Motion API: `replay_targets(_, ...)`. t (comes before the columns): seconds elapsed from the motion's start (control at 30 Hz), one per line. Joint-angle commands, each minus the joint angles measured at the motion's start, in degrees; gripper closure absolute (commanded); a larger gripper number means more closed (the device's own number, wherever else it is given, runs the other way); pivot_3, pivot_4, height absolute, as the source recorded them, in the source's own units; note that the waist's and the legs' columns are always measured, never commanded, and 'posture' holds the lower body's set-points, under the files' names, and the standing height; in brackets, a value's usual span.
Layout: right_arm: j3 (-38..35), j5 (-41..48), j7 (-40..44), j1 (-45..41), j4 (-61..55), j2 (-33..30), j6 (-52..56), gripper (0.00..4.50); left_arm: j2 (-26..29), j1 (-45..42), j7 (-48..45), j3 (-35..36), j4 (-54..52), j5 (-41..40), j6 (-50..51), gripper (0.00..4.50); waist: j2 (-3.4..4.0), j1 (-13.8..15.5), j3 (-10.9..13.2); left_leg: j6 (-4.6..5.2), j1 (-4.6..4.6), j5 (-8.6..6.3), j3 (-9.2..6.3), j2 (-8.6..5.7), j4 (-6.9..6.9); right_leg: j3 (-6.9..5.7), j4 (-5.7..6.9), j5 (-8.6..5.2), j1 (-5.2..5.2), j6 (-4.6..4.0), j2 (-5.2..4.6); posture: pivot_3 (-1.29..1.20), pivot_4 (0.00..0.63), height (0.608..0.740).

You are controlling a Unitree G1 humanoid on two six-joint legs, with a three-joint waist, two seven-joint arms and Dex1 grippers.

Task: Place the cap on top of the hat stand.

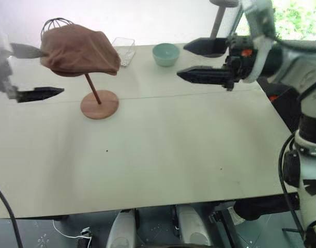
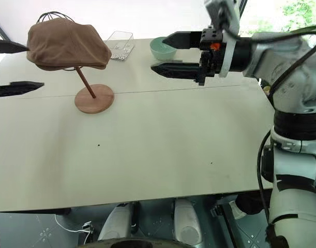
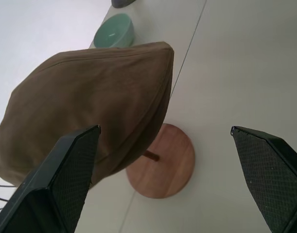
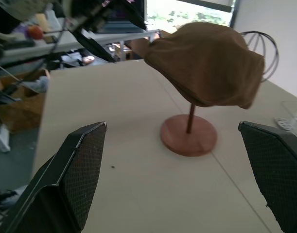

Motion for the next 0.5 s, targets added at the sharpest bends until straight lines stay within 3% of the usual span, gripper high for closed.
replay_targets(0.03, -5.18, 7.05, -2.76, -3.46, 0.47, -0.25, 7.99, 0.05, -2.35, -5.32, 0.70, -4.31, 0.41, 6.26, -6.10, 0.00, -0.03, 0.05, -0.02, 0.00, -0.03, 0.00, 0.01, 0.00, 0.01, 0.01, -0.02, 0.00, 0.00, 0.00, 0.00, 0.00, 0.150, 0.740)
replay_targets(0.23, -5.91, 7.99, -6.82, -0.93, -1.90, -0.05, 8.79, 0.05, -9.32, -8.58, 4.86, -8.66, 0.62, 14.23, -12.13, 0.00, -0.03, 0.12, -0.02, 0.02, -0.06, 0.00, 0.04, -0.01, 0.06, 0.03, -0.03, 0.10, 0.00, 0.19, 0.00, 0.00, 0.150, 0.740)
replay_targets(0.5, -5.87, 8.81, -9.60, 0.57, -3.08, -0.22, 8.25, 0.05, -12.85, -6.93, 12.36, -10.20, -3.78, 23.94, -13.21, 0.00, -0.02, 0.00, -0.01, 0.10, -0.06, -0.05, 0.03, 0.00, 0.06, 0.04, 0.01, 0.14, -0.03, 0.30, 0.03, 0.00, 0.150, 0.740)
